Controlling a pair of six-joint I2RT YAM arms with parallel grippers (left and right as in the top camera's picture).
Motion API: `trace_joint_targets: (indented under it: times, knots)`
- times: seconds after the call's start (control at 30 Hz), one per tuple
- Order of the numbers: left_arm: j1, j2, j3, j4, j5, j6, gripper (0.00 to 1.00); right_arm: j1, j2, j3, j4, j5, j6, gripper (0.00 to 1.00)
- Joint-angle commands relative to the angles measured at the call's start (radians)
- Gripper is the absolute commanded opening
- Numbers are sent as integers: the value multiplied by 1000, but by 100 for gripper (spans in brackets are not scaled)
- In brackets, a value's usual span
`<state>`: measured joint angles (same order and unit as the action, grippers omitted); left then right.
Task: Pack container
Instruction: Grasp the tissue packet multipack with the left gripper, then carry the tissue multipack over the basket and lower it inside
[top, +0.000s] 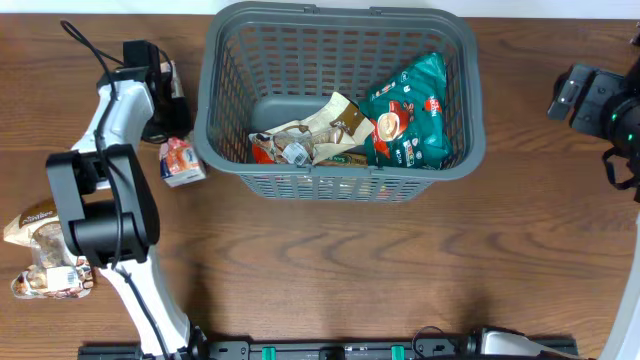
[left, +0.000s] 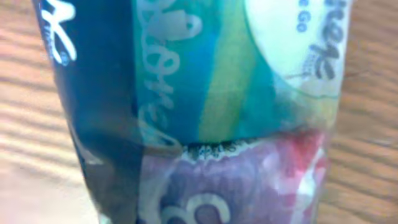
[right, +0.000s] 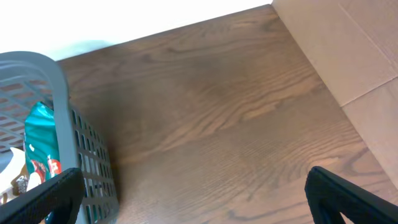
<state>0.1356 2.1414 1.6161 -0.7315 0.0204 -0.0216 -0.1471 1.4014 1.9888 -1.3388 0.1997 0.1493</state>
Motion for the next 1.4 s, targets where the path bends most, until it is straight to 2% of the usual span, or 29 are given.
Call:
trace_joint_targets:
  times: [0.0, 0.23, 0.33, 0.4, 0.57, 0.67, 0.8, 1.1, 1.37]
  knots:
    - [6, -126, 33, 4, -127, 23, 6, -6, 1, 12, -1, 13, 10, 99]
    - [39, -338, 96, 3, -183, 26, 6, -6, 1, 12, -1, 13, 10, 99]
    - [45, -438, 110, 4, -177, 72, 6, -6, 1, 12, -1, 13, 10, 99]
    - [42, -497, 124, 3, -139, 133, 6, -6, 1, 12, -1, 13, 10, 99]
    - [23, -628, 168, 10, -45, 178, 6, -6, 1, 12, -1, 13, 10, 99]
    - [3, -684, 202, 27, 69, 223, 6, -6, 1, 12, -1, 13, 10, 99]
    - [-35, -711, 254, 31, 230, 303, 6, -6, 1, 12, -1, 13, 10, 99]
    - [-150, -689, 266, 29, 488, 511, 6, -6, 1, 12, -1, 13, 10, 99]
    - [-274, -599, 266, -53, 578, 632, 6, -6, 1, 12, -1, 13, 10, 99]
